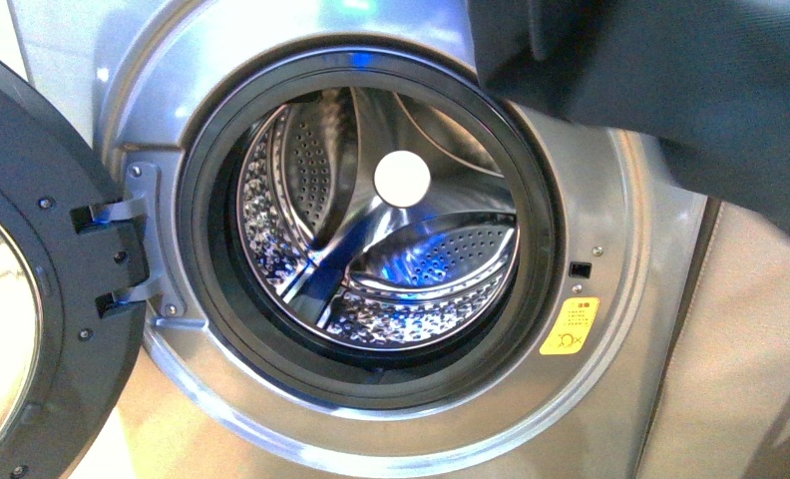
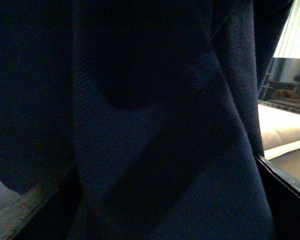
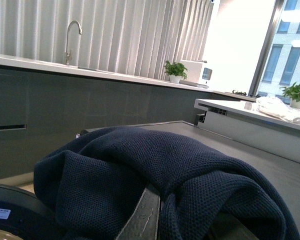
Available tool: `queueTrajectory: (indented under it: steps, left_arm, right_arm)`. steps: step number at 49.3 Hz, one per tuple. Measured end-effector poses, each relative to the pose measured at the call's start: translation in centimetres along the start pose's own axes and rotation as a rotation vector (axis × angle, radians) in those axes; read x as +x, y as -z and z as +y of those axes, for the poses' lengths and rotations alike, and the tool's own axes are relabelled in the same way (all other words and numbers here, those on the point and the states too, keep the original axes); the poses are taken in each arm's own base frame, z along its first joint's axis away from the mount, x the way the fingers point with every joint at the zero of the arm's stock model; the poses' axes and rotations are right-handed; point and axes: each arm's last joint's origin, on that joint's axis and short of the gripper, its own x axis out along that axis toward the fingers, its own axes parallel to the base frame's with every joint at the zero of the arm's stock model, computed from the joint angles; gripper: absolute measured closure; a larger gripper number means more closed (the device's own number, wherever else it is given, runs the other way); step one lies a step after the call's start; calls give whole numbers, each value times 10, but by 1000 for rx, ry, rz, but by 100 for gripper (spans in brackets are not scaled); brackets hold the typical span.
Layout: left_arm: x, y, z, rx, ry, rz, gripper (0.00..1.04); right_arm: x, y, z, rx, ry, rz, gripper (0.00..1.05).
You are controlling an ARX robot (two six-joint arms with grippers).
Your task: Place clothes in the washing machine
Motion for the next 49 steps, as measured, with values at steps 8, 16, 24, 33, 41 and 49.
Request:
queueTrajectory:
  steps: [8,16,24,33,41,49]
  left_arm:
    - [1,1,-16,84,-72,9,7]
    - [11,8,-28,197,-164,23,7]
    - [23,11,-32,277,-259,9,7]
    - [37,5,-34,297,-332,-5,7]
    - [48,-3,-41,213,-329,18,7]
    - [60,-3,-56,155,-322,27,7]
  right_arm:
    - [0,0,0,0,-1,0,98]
    - [0,0,0,0,0,0,98]
    - [0,0,0,0,0,0,98]
    - [0,0,0,0,0,0,98]
    - [0,0,0,0,0,0,98]
    - [0,0,0,-1,2,0,98]
